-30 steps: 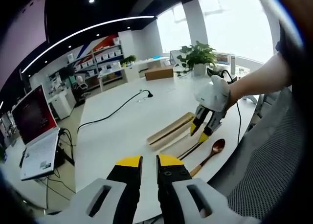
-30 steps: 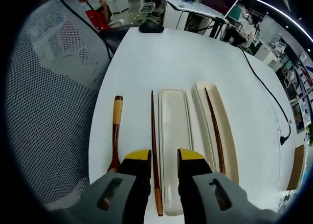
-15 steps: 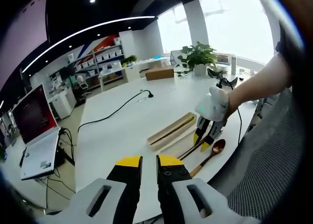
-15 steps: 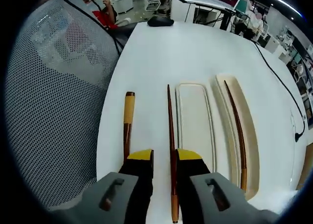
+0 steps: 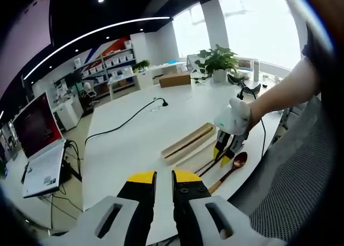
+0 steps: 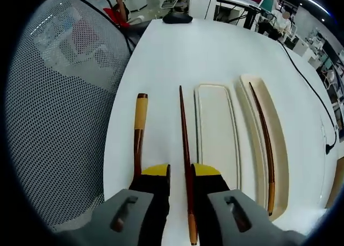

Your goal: Arrange the utensils inside the cutlery case until each visible utensil rests in its matching compartment.

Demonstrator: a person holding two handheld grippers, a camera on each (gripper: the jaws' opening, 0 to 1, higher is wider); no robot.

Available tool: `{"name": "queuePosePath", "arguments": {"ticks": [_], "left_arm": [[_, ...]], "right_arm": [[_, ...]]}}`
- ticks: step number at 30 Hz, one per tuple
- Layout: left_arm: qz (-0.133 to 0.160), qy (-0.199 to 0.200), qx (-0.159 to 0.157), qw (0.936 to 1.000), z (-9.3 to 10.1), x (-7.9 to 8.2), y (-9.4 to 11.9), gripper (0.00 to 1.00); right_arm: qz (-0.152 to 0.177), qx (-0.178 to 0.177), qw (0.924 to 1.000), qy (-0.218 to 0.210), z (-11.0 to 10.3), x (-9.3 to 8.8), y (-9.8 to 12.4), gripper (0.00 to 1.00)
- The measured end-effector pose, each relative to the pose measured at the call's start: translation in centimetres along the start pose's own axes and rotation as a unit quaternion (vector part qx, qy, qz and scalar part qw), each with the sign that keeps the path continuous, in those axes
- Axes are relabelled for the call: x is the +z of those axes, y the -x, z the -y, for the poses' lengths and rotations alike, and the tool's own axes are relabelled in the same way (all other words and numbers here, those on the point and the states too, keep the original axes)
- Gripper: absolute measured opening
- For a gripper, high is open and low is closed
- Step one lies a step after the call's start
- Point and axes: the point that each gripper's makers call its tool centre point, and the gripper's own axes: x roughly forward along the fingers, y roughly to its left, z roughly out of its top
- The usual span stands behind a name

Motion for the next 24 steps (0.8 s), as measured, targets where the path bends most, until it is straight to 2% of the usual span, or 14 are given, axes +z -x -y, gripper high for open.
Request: {"name": "queuePosePath", "arguments": {"ticks": [9,13,24], "left_arm": [[-0.003,-0.002,-0.004,1.0000,0.17,-0.11,-0.10,0.11],[-0.002,-0.002,-0.003,1.0000,0.15,-0.08,-0.08,0.11],[-0.002,-0.002,-0.002,1.0000,0.13,-0.04,-0.07,0.11]], "right_arm": [[0.012,0.000,0.9999,-0.001,0.25,0.07,-0.05,0.07],[-0.002,-0.003,0.9999,0.012,0.46,0.01,-0.12,0.01],[-0.012,0.000,0.9998,0.016,0.56,-0.02,-0.15,0.00]]}}
